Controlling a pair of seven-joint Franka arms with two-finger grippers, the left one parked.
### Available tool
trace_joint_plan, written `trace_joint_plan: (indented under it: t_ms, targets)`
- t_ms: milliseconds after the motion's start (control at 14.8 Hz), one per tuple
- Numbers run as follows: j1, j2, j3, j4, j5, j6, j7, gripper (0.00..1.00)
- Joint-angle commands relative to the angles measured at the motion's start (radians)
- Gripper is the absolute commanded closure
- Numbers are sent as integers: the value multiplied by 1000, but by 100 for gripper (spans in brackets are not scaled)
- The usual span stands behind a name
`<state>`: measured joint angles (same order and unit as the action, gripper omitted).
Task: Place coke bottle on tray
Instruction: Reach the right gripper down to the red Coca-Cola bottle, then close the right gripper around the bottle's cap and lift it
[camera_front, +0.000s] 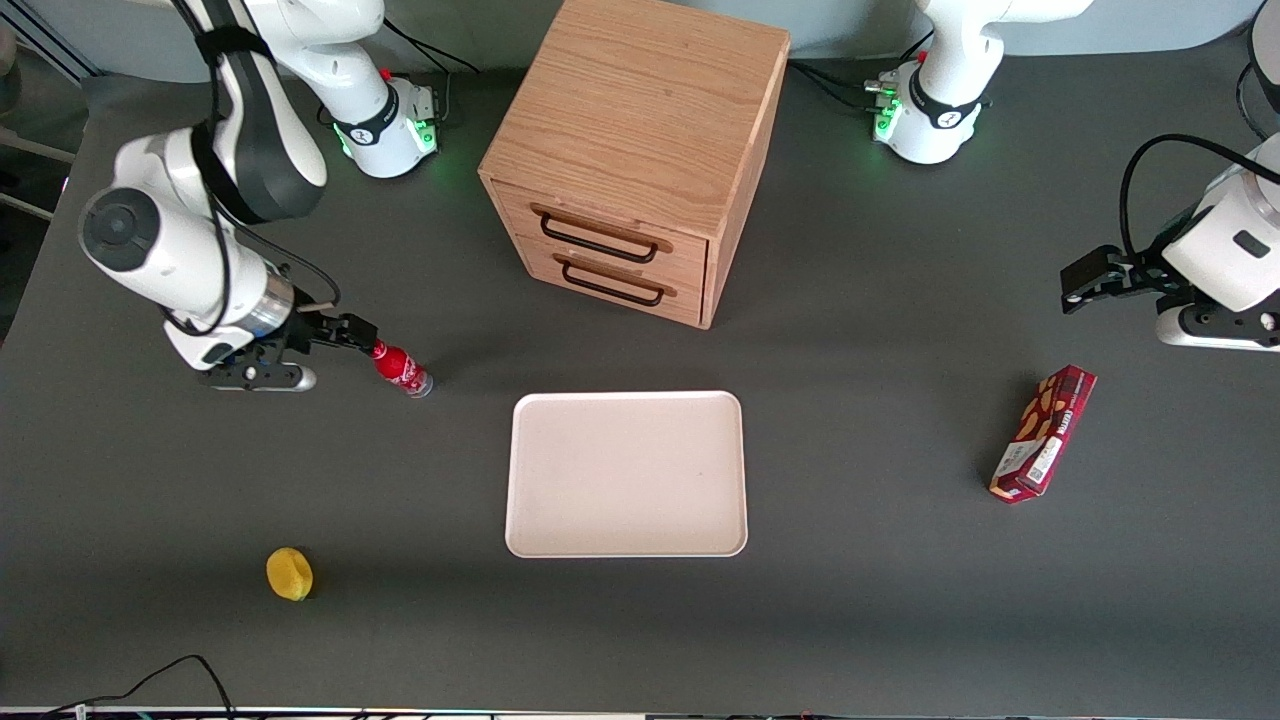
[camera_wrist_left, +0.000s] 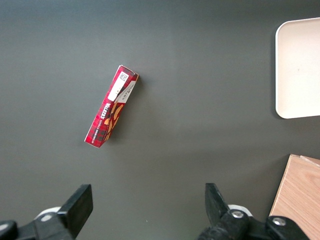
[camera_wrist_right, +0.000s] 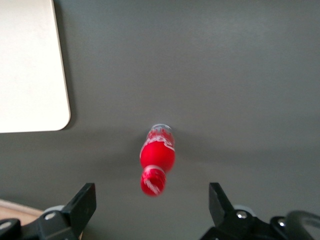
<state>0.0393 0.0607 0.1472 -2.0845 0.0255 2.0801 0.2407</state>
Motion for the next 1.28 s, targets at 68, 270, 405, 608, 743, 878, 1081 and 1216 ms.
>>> trace_joint_plan:
  t_ms: [68,270,405,608,743,878,1081,1216]
  targets:
    - [2,-18,22,-124,-6,145,40,0]
    - [2,-18,22,-161,-10,178,40,0]
    - [2,-19,22,-190,-10,205,40,0]
    - [1,-30,23,-209,-27,207,40,30]
    - [2,-35,23,-223,-38,207,40,100]
    - [2,-42,23,-223,-38,201,37,100]
    - [2,-59,31,-191,-38,163,34,100]
    - [2,-64,31,-108,-38,60,37,100]
